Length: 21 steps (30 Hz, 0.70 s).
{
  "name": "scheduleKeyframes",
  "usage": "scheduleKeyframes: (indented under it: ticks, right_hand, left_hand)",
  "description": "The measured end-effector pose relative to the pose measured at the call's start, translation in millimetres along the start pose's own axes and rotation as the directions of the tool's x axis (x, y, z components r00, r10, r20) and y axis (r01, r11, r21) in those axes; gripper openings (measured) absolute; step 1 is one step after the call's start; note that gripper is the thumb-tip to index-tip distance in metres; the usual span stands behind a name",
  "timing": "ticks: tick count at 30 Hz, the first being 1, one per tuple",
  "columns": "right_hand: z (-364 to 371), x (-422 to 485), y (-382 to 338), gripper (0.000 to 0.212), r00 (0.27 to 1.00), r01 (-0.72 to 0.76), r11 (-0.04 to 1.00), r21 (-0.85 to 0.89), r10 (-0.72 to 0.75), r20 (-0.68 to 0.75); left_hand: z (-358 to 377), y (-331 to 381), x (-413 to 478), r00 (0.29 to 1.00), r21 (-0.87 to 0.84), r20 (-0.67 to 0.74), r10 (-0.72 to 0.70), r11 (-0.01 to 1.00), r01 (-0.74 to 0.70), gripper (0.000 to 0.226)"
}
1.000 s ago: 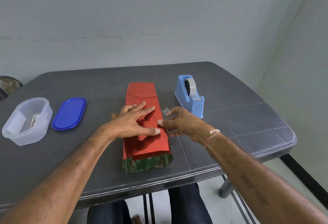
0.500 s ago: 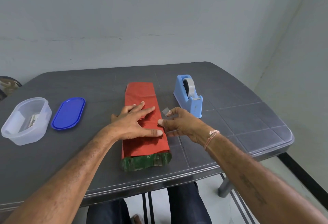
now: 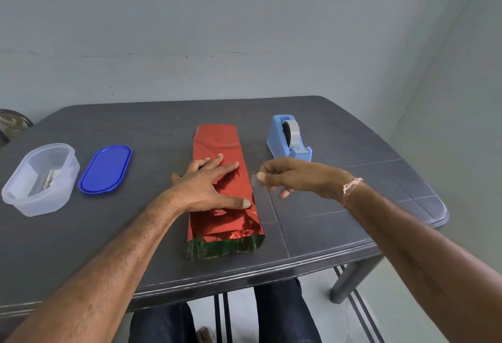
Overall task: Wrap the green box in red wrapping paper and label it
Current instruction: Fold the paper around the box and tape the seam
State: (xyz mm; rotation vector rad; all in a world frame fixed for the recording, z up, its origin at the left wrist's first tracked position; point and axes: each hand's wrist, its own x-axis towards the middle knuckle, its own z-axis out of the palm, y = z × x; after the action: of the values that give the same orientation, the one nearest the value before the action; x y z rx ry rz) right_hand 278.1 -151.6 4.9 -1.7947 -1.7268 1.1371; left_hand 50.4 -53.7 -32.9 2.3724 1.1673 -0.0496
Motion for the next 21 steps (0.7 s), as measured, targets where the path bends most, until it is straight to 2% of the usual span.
scheduleKeyframes:
  ticks: [3,9,14,21]
  right_hand:
    - [0.4,4.5,-8.5,0.036,0.998,-0.022,0.991,-0.133,0.029,0.052]
    - [5.6,12.6,-22.0,0.037,0.992,-0.026,0.962,-0.27,0.057,0.109]
    - [8.8,19.7,-28.4,0.031,0.992,-0.04,0.947,-0.319,0.077,0.103]
    - [11.7,24.5,-30.9,0.042,0.99,-0.073,0.922,-0.379,0.113,0.084]
  left_hand:
    - [0.0,-0.1,-0.3,1.0,0.0,-0.003,-0.009,1.0,0.009,0.126]
    - [-1.6,2.7,-2.9,1.0,-0.002,0.006,-0.006,1.0,0.006,0.118]
    - [-1.0,2.7,-3.1,1.0,-0.017,0.002,-0.005,1.0,0.005,0.12]
    - [-0.6,2.5,-3.6,1.0,-0.02,-0.005,0.0,1.0,0.0,0.116]
